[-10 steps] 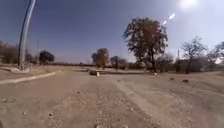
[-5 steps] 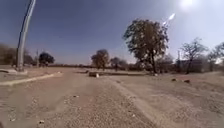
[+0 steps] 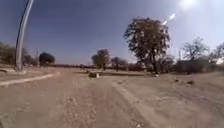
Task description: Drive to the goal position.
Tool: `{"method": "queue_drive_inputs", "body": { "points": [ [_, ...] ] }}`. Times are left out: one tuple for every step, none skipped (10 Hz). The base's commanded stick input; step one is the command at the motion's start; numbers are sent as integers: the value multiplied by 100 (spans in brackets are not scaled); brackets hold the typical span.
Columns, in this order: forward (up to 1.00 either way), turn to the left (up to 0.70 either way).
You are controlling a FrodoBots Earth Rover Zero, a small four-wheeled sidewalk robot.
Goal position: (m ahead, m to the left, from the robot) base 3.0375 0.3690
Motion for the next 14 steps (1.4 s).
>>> {"method": "queue_drive_inputs", "body": {
  "points": [
    [50,0],
    [50,0],
    [50,0],
    [50,0],
    [50,0],
    [50,0],
    [50,0],
    [50,0],
    [50,9],
    [50,17],
    [50,25],
    [50,33],
    [50,41],
    [50,50]
  ]
}}
